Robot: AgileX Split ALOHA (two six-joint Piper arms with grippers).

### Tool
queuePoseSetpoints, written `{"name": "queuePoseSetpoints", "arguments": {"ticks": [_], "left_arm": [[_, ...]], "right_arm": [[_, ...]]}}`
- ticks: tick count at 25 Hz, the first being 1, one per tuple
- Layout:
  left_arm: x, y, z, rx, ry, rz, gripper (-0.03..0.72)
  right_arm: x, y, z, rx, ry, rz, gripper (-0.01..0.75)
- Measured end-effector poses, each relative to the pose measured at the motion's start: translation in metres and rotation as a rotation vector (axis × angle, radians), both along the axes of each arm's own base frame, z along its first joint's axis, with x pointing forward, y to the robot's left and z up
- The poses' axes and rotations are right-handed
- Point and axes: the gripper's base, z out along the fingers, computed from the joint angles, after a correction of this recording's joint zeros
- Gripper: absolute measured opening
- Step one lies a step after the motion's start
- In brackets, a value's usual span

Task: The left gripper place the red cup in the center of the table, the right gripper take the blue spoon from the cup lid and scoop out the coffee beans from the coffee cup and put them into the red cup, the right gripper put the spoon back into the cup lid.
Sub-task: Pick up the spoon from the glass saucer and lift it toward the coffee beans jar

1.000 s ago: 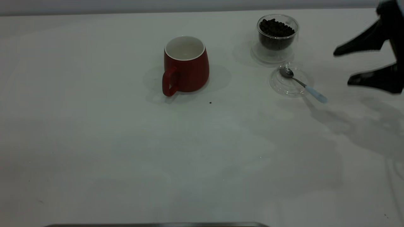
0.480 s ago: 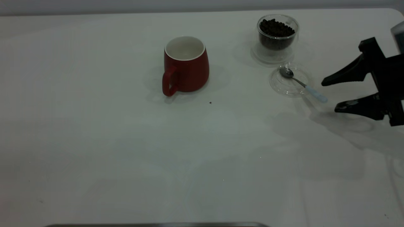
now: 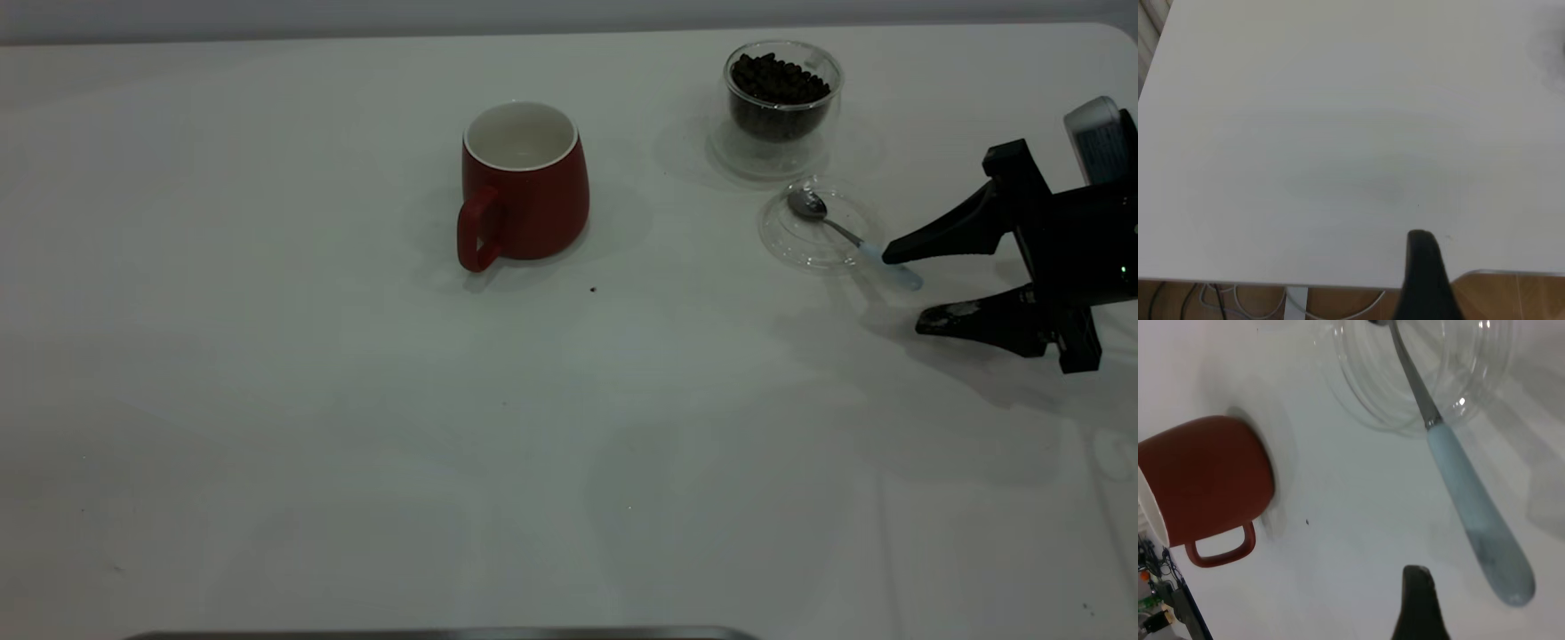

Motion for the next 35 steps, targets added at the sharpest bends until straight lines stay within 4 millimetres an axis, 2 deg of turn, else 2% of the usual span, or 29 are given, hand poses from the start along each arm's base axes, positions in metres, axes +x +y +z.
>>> {"name": "queuePoseSetpoints", "arguments": {"ticks": [6, 15, 18, 28, 35], "left_arm": [[0.0, 0.0, 0.0, 0.001, 0.0, -0.001, 0.587], [0.0, 0.0, 0.0, 0.001, 0.0, -0.001, 0.587], [0.0, 0.0, 0.0, 0.001, 0.0, -0.001, 0.587], [0.0, 0.0, 0.0, 0.001, 0.0, -0.001, 0.587], [0.0, 0.0, 0.0, 0.002, 0.0, -0.002, 0.587]], "right_arm": [[0.005, 0.001, -0.008, 0.022, -0.011, 0.006, 0.517], [0.005, 0.002, -0.014, 0.041, -0.02, 0.02, 0.248], [0.005, 0.002, -0.014, 0.039, -0.025, 0.024, 0.189], [0.006, 0.004, -0.011, 0.064, -0.063, 0.047, 0.121], [0.002, 0.006, -0.007, 0.083, -0.069, 0.055, 0.117]]}}
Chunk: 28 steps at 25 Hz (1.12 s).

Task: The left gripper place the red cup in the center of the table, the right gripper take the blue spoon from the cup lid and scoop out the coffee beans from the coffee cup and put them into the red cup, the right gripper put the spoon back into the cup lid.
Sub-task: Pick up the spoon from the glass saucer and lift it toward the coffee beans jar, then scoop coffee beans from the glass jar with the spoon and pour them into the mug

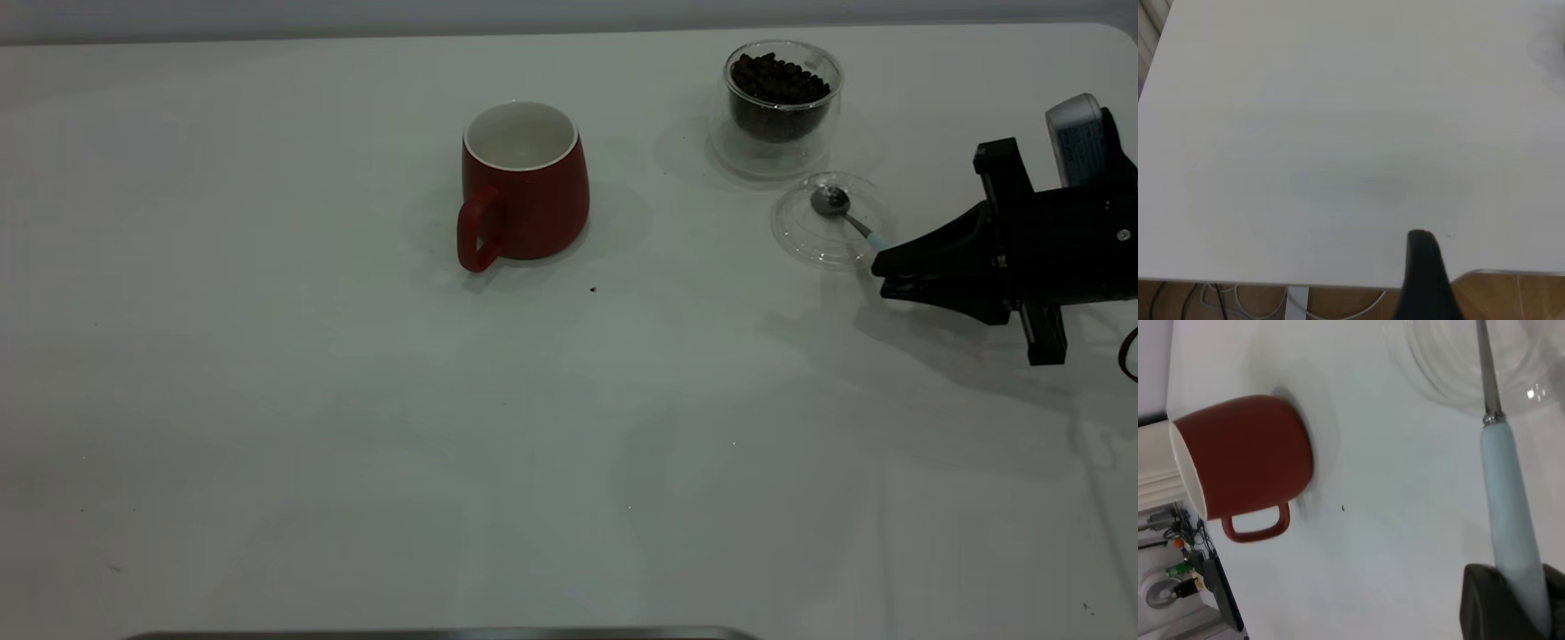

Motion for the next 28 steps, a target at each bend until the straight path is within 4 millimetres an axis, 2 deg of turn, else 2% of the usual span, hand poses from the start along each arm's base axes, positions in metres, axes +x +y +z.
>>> {"name": "queuePoseSetpoints", "arguments": {"ticks": [14, 20, 28], "left_arm": [[0.0, 0.0, 0.0, 0.002, -0.001, -0.001, 0.587], [0.0, 0.0, 0.0, 0.002, -0.001, -0.001, 0.587], [0.0, 0.0, 0.0, 0.001, -0.001, -0.001, 0.587]], "right_arm": [[-0.031, 0.005, 0.059, -0.035, -0.062, 0.059, 0.114], [-0.016, 0.003, 0.09, -0.094, -0.168, 0.094, 0.114], [0.031, 0.016, 0.11, -0.227, -0.184, 0.208, 0.114]]}}
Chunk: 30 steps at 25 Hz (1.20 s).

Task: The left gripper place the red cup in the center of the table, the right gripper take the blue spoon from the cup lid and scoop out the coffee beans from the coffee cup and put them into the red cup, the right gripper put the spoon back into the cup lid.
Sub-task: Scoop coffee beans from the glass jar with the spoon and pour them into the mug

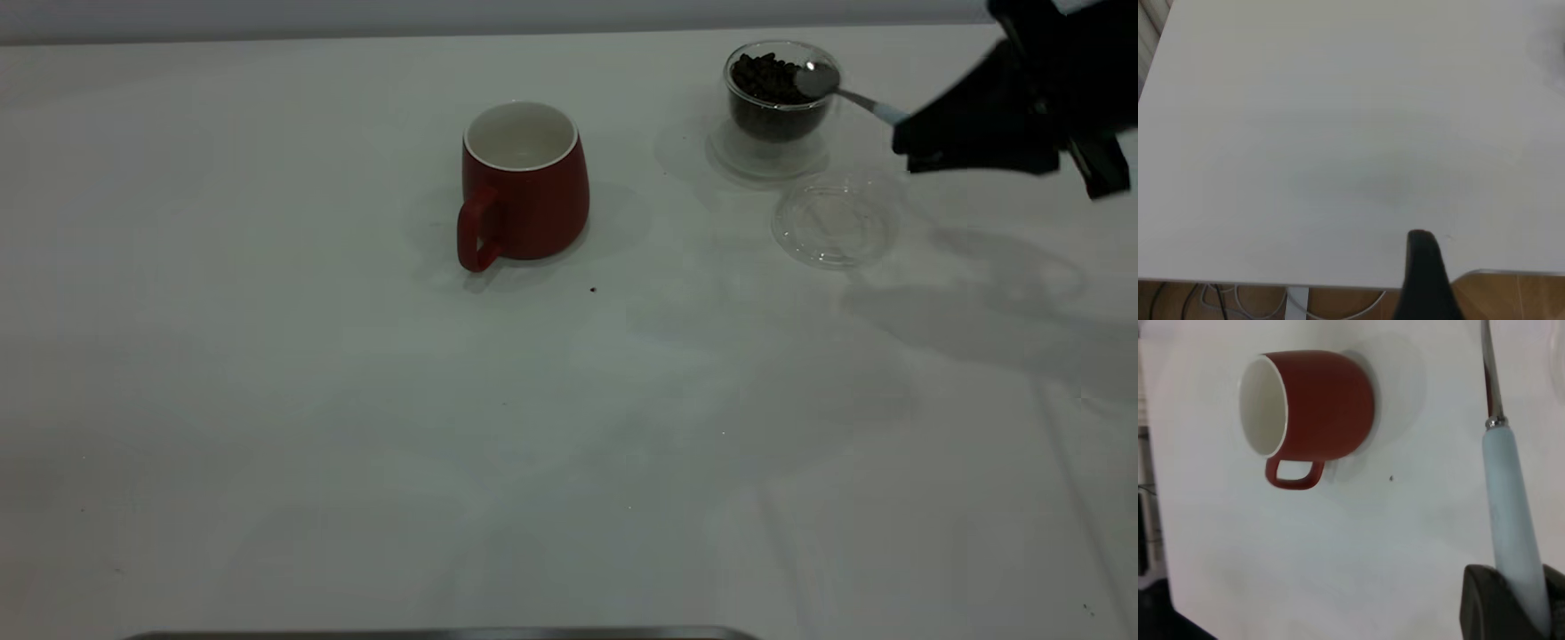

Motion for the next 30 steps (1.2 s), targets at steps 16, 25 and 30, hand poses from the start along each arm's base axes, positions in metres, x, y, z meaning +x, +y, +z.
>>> {"name": "queuePoseSetpoints", "arguments": {"ticks": [16, 25, 30], "left_arm": [[0.0, 0.0, 0.0, 0.0, 0.001, 0.0, 0.587], [0.0, 0.0, 0.0, -0.003, 0.001, 0.003, 0.587], [0.0, 0.0, 0.0, -0.002, 0.001, 0.002, 0.587]], "right_arm": [[0.055, 0.026, 0.017, -0.302, -0.006, 0.109, 0.114], [0.068, 0.029, 0.002, -0.32, 0.031, 0.117, 0.114], [0.074, 0.033, -0.007, -0.277, 0.065, 0.117, 0.114]]}}
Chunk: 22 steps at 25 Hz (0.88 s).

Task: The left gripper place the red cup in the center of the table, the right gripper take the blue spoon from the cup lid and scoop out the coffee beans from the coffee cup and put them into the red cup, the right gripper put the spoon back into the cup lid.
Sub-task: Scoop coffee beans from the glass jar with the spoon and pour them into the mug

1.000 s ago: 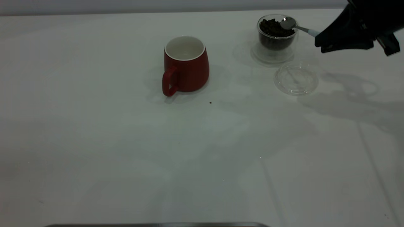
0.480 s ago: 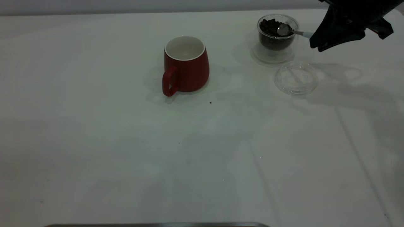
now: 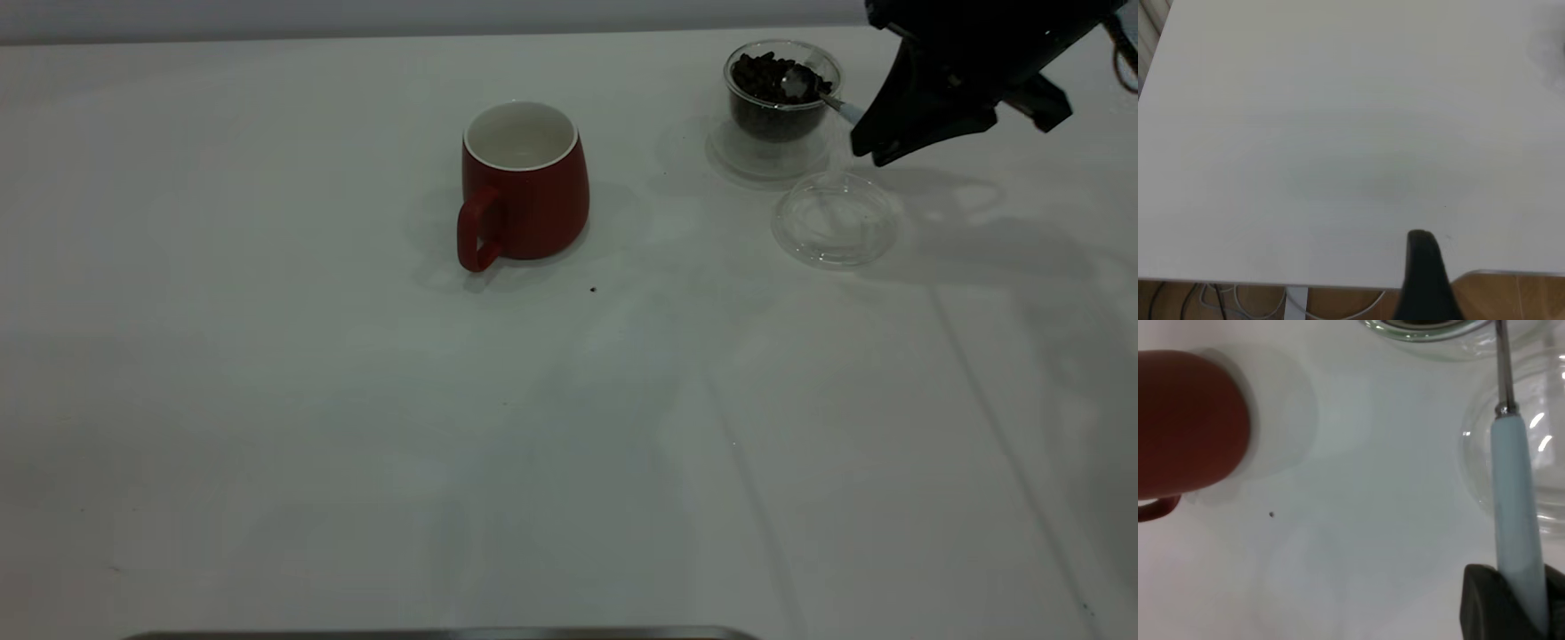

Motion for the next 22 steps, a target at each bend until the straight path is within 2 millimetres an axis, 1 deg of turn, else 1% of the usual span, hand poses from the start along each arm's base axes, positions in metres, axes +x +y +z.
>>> {"name": "queuePoseSetpoints", "arguments": {"ticks": [6, 16, 19, 22], "left_arm": [[0.0, 0.0, 0.0, 0.0, 0.0, 0.0, 0.587], [0.0, 0.0, 0.0, 0.0, 0.0, 0.0, 0.587], [0.0, 0.0, 0.0, 0.0, 0.0, 0.0, 0.587], [0.0, 0.0, 0.0, 0.0, 0.0, 0.0, 0.587]], "right_arm": [[0.007, 0.0049, -0.003, 0.063, 0.022, -0.021, 0.114], [0.0075, 0.0101, 0.0009, 0.139, 0.032, -0.041, 0.114], [0.007, 0.0094, 0.0016, 0.155, 0.04, -0.042, 0.114], [0.0073, 0.0031, 0.0029, 0.179, 0.049, -0.051, 0.114]]}}
